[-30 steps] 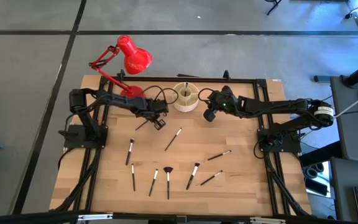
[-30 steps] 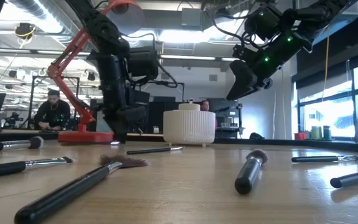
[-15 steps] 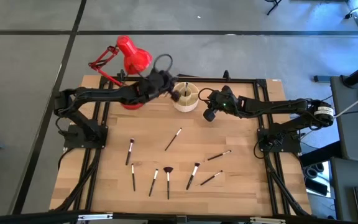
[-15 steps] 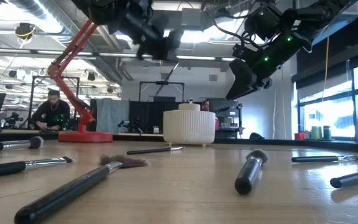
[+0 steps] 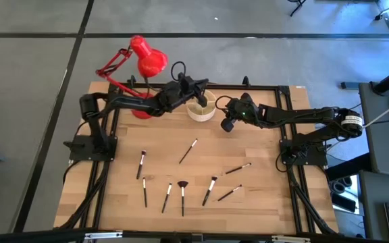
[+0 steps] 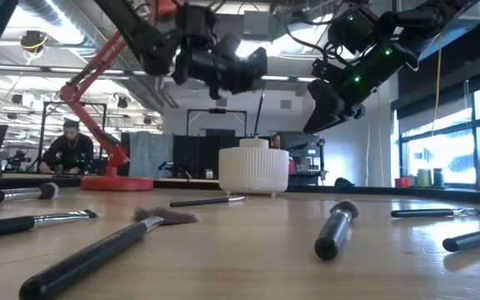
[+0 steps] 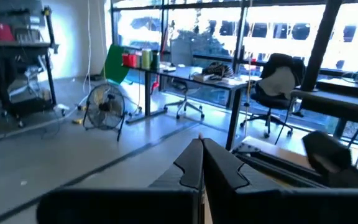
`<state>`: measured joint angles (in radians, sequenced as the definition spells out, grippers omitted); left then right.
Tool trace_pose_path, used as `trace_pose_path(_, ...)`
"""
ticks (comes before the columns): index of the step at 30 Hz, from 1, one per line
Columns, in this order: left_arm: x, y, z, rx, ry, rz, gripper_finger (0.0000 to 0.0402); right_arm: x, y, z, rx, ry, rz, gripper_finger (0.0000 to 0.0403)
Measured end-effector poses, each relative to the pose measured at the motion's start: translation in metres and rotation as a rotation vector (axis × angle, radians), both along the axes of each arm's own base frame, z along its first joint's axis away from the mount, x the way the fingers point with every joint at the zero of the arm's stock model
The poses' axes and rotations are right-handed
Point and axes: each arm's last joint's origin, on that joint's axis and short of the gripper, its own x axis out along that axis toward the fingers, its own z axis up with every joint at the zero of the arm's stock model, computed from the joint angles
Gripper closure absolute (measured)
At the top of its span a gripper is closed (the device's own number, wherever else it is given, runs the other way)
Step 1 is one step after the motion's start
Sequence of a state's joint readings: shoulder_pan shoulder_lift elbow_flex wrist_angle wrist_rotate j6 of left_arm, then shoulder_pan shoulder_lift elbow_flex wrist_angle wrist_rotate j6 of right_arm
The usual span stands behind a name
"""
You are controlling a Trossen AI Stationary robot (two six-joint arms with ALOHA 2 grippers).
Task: Put items in baskets/containers
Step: Put the black eyeshadow brush into the white organizer
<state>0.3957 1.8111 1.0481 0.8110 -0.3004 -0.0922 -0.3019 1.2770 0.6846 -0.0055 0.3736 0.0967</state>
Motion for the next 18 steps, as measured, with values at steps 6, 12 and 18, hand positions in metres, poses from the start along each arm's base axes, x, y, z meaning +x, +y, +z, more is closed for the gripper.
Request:
trace_pose_path(6, 0.004, 0.005, -0.017, -0.037, 0.025, 0.008, 0.0395, 0.0, 0.0, 0.0, 0.0, 0.0, 0.0, 0.0291)
trace_pose_path(12, 0.003, 0.006, -0.02, -0.047, 0.049, 0.045, 0.0374, 0.0, 0.0, 0.0, 0.002, -0.002, -0.002, 0.0291)
trace_pose_path(18, 0.003, 0.005, -0.021, -0.032, 0.093, 0.045, 0.0339, 0.0, 0.0, 0.0, 0.002, -0.002, -0.002, 0.0291)
